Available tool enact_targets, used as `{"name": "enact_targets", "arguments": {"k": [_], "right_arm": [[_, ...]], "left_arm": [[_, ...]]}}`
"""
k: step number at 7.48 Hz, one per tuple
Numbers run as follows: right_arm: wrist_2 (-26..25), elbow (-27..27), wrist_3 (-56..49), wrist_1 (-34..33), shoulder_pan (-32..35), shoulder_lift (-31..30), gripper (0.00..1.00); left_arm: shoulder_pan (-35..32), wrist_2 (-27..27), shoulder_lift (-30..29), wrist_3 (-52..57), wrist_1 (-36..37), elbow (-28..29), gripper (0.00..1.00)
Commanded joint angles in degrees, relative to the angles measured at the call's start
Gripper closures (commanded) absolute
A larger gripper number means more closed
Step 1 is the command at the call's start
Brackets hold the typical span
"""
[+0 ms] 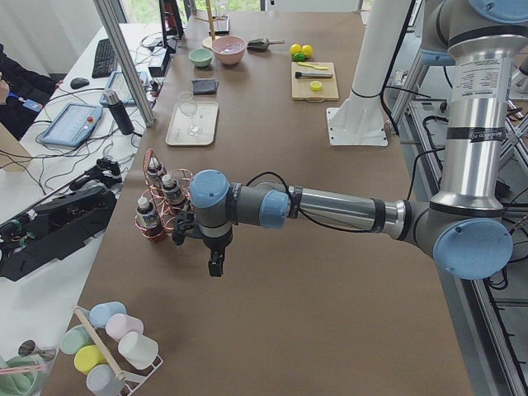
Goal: Take tea from basket to plate
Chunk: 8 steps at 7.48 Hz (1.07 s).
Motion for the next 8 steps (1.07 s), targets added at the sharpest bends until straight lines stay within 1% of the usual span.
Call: {"name": "enact_targets", "arguments": {"k": [1,3,4,5,6,8], "right_arm": [[0.09,-0.64,0.0,0.09,0.0,-0.06,0.0],[0.26,-0.65,0.0,0.0,0.0,0.03,0.0],[0.26,-0.74,0.0,0.0,0.0,-0.06,0.0],[0.26,-0.74,0.0,0.0,0.0,-0.06,0.0],[0.26,-0.74,0.0,0.09,0.0,-0.06,0.0],[0.35,-0.65,0.0,0.09,0.0,0.03,0.0]], "left_arm": [[-0.02,-0.19,-0.55,0.36,-0.48,-0.05,0.01],[0.51,2.52,-4.13,0.37,-5.9,1.61,0.01],[2.95,2.71,-7.11,0.89,-6.28,2.15,0.01],[7.32,2.63,-10.8,7.94,-5.24,3.11,0.01],[7.45,2.54,-13.88,13.67,-2.18,3.29,0.01],[6.76,2.63,-21.78,32.17,7.12,3.47,0.01]]}}
